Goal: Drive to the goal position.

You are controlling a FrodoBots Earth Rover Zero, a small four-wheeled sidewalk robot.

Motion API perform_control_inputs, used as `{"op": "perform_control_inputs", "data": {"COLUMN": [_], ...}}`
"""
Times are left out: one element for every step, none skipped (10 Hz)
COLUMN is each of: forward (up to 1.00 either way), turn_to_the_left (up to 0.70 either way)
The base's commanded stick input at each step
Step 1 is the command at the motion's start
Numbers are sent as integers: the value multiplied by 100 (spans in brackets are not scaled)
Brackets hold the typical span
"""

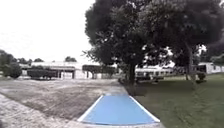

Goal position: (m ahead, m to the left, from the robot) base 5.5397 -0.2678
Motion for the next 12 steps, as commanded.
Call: {"op": "perform_control_inputs", "data": {"forward": [50, 50, 50, 50, 50, 50, 50, 50, 50, 50, 50, 50], "turn_to_the_left": [0, 0, 0, 0, 0, 0, -2, -4, -3, -1, 0, 0]}}
